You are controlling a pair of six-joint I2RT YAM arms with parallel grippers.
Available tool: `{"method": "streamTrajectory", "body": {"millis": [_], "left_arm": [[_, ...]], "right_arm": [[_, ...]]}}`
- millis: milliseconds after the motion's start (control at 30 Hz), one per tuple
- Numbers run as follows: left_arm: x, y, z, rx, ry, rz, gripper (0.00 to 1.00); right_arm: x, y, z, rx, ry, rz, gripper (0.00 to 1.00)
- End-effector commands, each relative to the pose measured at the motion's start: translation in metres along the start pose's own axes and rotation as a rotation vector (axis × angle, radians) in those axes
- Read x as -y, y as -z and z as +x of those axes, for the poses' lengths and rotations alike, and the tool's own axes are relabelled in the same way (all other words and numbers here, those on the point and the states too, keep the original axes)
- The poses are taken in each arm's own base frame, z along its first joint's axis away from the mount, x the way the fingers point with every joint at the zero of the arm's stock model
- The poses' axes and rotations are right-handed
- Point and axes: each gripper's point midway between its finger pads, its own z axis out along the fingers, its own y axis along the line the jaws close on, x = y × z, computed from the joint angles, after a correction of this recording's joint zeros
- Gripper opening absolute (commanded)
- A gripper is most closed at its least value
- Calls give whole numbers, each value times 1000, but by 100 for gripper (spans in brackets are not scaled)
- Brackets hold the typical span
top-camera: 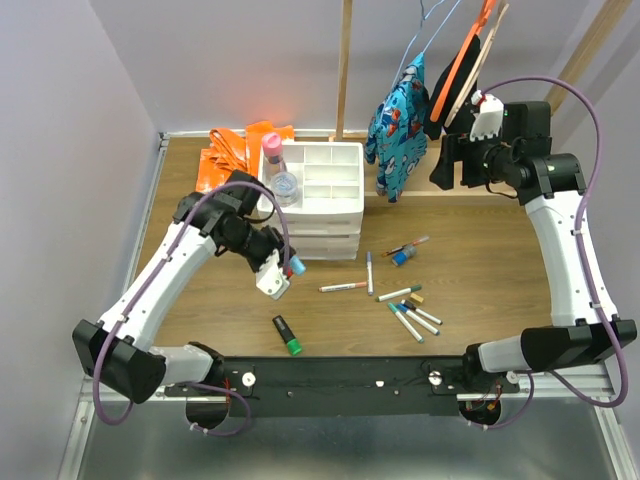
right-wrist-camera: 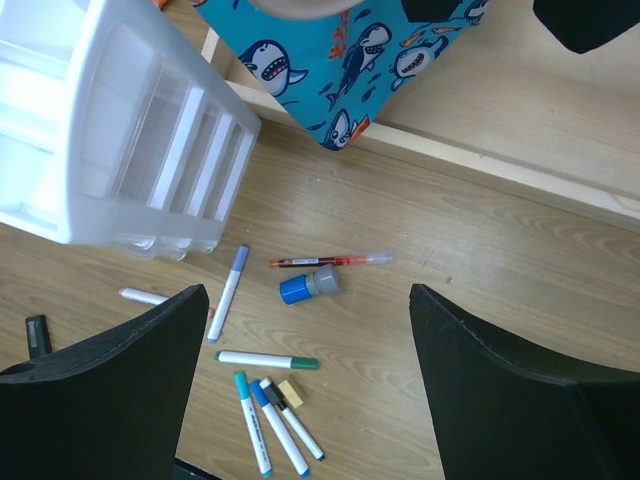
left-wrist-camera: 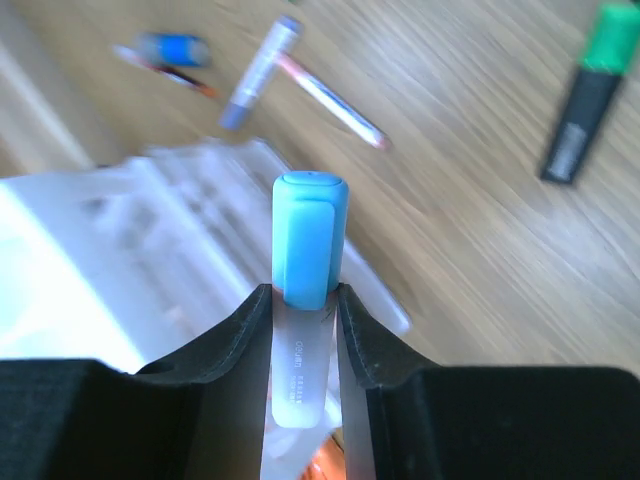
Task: Sort the stationery into containers
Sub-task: Pick up the stationery from the center of the board, then place the stationery in the storage box.
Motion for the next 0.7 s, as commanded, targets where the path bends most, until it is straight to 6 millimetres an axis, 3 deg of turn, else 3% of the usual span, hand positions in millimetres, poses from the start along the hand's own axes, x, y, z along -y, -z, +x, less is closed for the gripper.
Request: {"method": "streamTrajectory", "body": {"millis": [0,67,100,167,200,267,300,367,400,433,500,667], "left_arm": [[-57,27,-57,242,203,-191,22],[-92,43,-65,305,327,-289,22],[-124,56,-64,311,272,-392,22],[-153,66,-63,344,319,-489,22],[-182,83,-66,379,319,-595,22],[-203,90,-60,397,349,-676,22],[-221,105,-63,414,304,-752,22],[-233,103,-55,449,388,-776,22],[-245,112,-53,454,371,-837,22],[-247,104,-44,472,440,-840,22],[-263,115,-40,494,436,-929,22],[-283,108,-7,501,571,-1016,22]], "right_arm": [[6,-3,-5,14,7,13,89],[7,-4,-4,11,8,16,89],[7,-4,-5,14,8,16,89],[8,-4,-6,14,11,19,89],[7,-5,-6,13,11,18,89],[8,-5,-6,12,13,21,89],[8,-5,-5,12,13,22,89],[9,-5,-4,12,13,25,89],[9,-5,-4,11,13,25,89],[10,-5,-3,10,13,26,89],[10,-4,-3,11,13,29,89],[11,-3,-1,12,10,31,89]]}}
